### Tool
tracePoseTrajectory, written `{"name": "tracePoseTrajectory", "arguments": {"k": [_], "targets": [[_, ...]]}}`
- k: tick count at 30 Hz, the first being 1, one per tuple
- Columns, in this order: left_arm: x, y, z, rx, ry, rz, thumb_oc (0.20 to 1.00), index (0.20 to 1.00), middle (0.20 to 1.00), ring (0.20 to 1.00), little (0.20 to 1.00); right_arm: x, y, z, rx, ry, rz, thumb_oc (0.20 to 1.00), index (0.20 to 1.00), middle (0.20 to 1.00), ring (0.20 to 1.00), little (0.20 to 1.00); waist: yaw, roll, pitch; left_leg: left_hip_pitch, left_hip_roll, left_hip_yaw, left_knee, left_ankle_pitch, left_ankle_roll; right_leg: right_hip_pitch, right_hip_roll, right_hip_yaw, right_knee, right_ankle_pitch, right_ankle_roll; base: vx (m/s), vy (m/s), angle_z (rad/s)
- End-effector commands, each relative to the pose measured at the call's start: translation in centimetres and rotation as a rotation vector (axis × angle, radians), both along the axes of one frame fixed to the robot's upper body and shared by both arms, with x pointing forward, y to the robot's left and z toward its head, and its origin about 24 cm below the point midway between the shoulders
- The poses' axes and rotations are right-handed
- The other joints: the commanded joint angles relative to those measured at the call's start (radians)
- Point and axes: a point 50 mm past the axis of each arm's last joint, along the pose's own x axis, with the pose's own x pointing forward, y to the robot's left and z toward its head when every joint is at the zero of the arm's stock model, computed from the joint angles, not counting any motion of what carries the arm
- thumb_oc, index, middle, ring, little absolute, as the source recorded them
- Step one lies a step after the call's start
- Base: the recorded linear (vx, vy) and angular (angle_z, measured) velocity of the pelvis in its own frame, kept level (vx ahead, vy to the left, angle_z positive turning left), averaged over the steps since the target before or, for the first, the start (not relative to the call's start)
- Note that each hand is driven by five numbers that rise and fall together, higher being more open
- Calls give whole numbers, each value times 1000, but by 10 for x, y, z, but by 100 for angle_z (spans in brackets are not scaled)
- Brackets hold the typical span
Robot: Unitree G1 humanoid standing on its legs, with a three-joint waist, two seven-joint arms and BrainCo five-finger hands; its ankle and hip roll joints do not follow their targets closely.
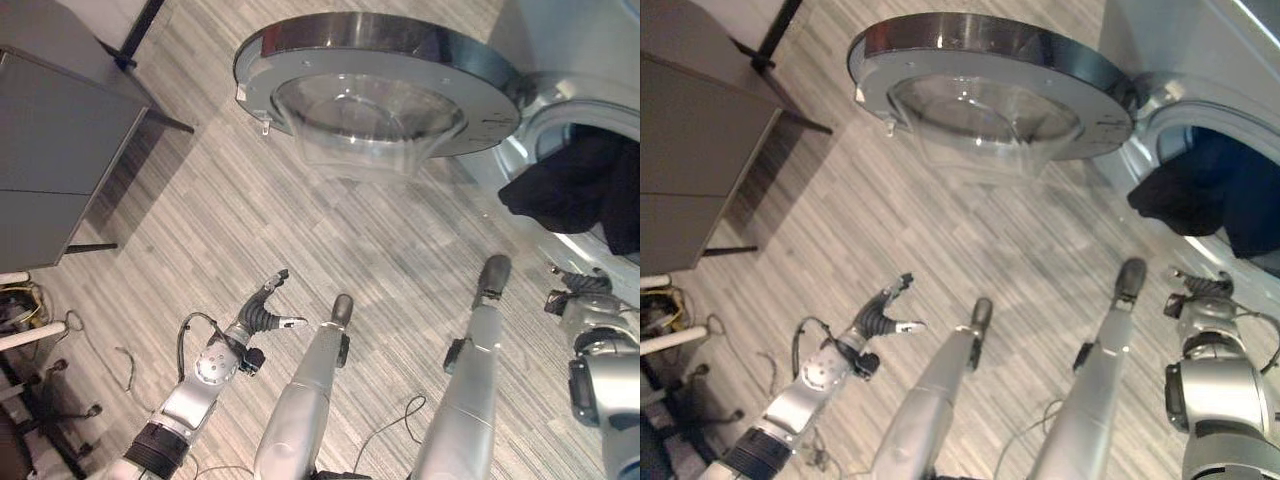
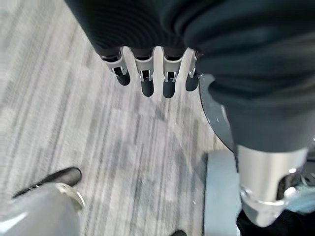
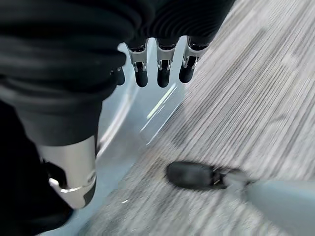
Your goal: Grab the laundry basket,head to the washer,open it,put in the laundry and shut it.
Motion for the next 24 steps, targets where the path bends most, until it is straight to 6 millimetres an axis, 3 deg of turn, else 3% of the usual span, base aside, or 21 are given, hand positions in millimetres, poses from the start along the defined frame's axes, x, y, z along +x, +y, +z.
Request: {"name": "tracePoseTrajectory", "arguments": {"k": [1,4,8,14,19,22,23,24], "targets": [[4,-12,32,-68,-157,-48,1000,1000,1000,1000,1000,-5,-30,51,-95,-131,-71,1000,1000,1000,1000,1000,12,70,19,200,59,-34,-372,91,29,-100,-4,-4,93,-123,15,16,-27,9],[6,-17,36,-79,-170,-60,1000,1000,1000,1000,1000,4,-30,75,41,-355,-100,1000,1000,1000,1000,1000,34,87,14,194,66,-52,-415,116,25,-137,-1,-5,132,-149,16,19,-33,13],[8,-21,40,-70,-191,-78,1000,1000,1000,1000,1000,12,-23,86,142,-484,-93,1000,1000,1000,1000,1000,56,98,12,187,77,-71,-440,137,22,-164,1,-9,177,-176,14,10,-47,14],[9,-33,46,-92,-208,-127,1000,1000,1000,1000,1000,33,-2,98,250,-599,-48,1000,1000,1000,1000,1000,83,99,14,172,90,-104,-470,159,17,-197,15,-29,250,-228,4,8,-65,16],[11,-36,51,-94,-229,-138,1000,1000,1000,1000,1000,39,3,108,330,-683,-48,1000,1000,1000,1000,1000,103,97,4,179,104,-121,-508,169,15,-201,25,-37,276,-270,8,16,-48,8],[10,-38,51,-99,-231,-150,1000,1000,1000,1000,1000,46,11,118,357,-721,-24,1000,1000,1000,1000,1000,113,85,11,178,107,-127,-523,186,11,-206,29,-55,286,-265,-5,-19,-62,8],[10,-37,53,-101,-237,-149,1000,1000,1000,1000,1000,46,12,122,358,-734,-23,834,834,834,834,834,115,83,11,180,109,-128,-527,188,10,-203,29,-58,284,-266,-4,55,-13,-1],[10,-37,53,-100,-238,-147,1000,1000,1000,1000,1000,47,12,123,359,-735,-21,834,834,834,834,834,117,85,6,189,113,-128,-530,178,13,-195,32,-53,287,-286,5,55,-6,-2]]}}
